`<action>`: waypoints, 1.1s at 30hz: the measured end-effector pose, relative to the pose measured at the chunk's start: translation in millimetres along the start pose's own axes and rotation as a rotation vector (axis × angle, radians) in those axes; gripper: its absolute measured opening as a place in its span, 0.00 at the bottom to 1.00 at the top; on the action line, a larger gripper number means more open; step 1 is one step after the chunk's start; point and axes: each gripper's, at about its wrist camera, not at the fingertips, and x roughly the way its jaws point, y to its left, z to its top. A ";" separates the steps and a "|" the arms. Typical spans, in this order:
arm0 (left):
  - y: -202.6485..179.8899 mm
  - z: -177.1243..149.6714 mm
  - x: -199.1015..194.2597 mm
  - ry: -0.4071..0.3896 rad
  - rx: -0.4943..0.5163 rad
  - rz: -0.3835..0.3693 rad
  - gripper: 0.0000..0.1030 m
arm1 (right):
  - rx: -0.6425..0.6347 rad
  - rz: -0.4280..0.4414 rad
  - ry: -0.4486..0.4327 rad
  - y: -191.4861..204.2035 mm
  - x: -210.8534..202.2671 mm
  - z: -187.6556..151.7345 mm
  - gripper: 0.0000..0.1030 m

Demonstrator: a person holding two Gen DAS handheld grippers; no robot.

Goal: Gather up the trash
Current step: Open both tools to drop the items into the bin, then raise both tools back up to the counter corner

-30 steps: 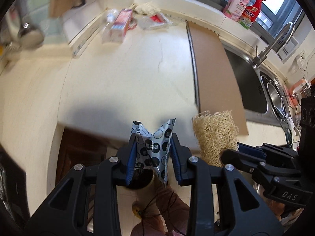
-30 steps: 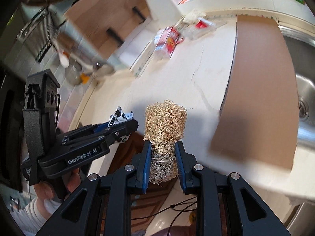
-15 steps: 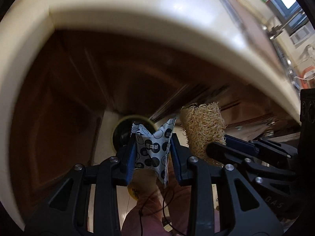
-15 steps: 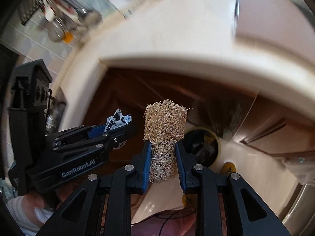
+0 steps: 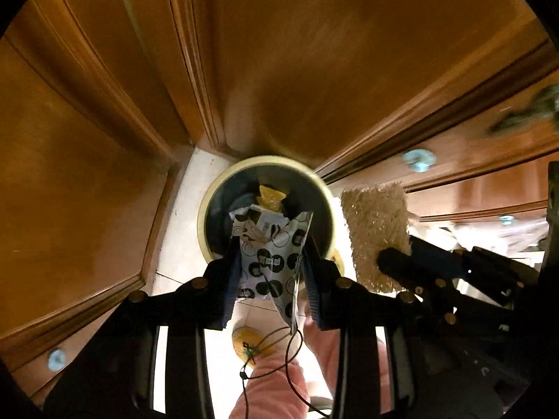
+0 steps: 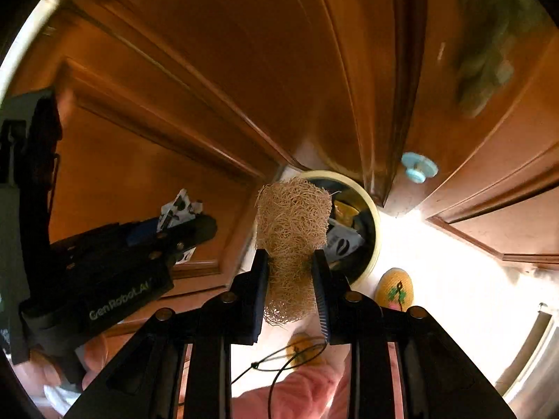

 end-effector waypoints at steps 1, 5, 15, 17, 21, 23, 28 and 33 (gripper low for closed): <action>1.1 -0.7 6.5 0.003 -0.001 0.004 0.30 | -0.005 -0.008 0.007 -3.3 13.7 -0.7 0.24; 10.8 -0.4 34.0 0.024 -0.021 0.032 0.56 | -0.005 -0.008 0.036 -9.5 49.5 0.6 0.32; 22.7 9.3 30.9 0.027 -0.066 0.065 0.79 | -0.109 -0.068 0.059 -16.1 55.9 1.9 0.37; 22.7 10.3 24.4 0.016 -0.066 0.062 0.79 | -0.127 -0.077 0.058 -14.4 45.9 1.8 0.37; 18.8 9.8 -8.6 0.006 -0.074 0.053 0.79 | -0.146 -0.080 0.048 3.0 19.2 7.1 0.37; 16.2 9.9 -27.4 0.003 -0.078 0.046 0.79 | -0.144 -0.069 0.049 10.8 7.9 9.0 0.37; 8.2 10.7 -83.2 -0.013 -0.082 0.043 0.79 | -0.148 -0.062 0.027 26.8 -47.1 7.0 0.37; -7.7 11.0 -162.1 -0.068 -0.064 0.019 0.79 | -0.139 -0.063 -0.014 49.8 -117.9 7.6 0.37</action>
